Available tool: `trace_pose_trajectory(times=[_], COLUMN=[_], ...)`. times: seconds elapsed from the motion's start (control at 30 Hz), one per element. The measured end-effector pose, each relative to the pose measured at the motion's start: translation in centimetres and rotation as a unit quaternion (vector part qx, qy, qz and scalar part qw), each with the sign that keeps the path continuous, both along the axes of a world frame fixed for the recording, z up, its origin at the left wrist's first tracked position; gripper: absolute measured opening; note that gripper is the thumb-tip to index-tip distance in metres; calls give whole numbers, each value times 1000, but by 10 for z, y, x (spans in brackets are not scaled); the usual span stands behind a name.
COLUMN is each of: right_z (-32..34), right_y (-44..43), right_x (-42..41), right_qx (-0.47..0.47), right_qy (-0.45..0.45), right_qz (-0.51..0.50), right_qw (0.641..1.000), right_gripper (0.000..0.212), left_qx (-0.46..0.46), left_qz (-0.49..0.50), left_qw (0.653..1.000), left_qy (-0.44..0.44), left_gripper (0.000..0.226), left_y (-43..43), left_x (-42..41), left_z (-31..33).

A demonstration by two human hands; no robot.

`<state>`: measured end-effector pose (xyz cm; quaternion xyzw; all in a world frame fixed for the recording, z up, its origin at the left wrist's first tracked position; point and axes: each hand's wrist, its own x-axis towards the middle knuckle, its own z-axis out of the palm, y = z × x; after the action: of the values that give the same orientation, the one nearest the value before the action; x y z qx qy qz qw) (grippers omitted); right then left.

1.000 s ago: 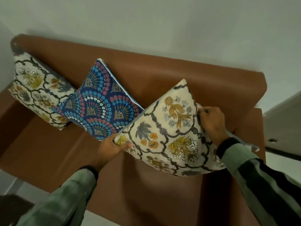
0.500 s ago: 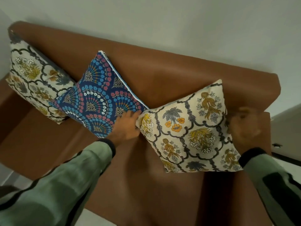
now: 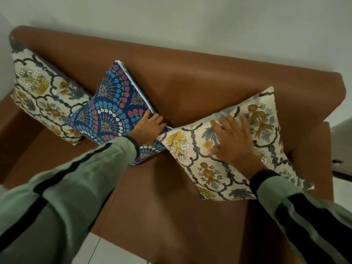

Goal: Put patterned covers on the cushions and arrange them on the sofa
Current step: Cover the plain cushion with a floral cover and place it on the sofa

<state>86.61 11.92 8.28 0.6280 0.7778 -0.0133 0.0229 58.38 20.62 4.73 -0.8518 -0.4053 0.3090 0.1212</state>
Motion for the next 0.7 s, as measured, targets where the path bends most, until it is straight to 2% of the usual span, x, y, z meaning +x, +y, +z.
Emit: trace_pose_trajectory(times=[0.07,0.13,0.3,0.5,0.7], right_z=[-5,-8,-20,-30,-34], right_y=[-7,-13,-11,4,2], right_x=[8,16,15,-7,-5], right_qx=[28,48,67,61,63], right_qy=[3,3,-9,-25,-26], right_qz=[-22,-39,-52,-68,-41], right_qw=[999,998,996,995,997], right_gripper=[88,87,85,84,77], left_qx=[6,9,29,18,35], left_qz=[1,0,-21,-28,-15], left_qw=[999,999,994,988,988], left_qy=[-32,-53,-108,-152,-152], left_gripper=[67,58,58,57,66], left_y=[-7,-15,-31,-20,-2], left_x=[-12,-30,-61,-56,-36], left_z=[9,18,35,31,12])
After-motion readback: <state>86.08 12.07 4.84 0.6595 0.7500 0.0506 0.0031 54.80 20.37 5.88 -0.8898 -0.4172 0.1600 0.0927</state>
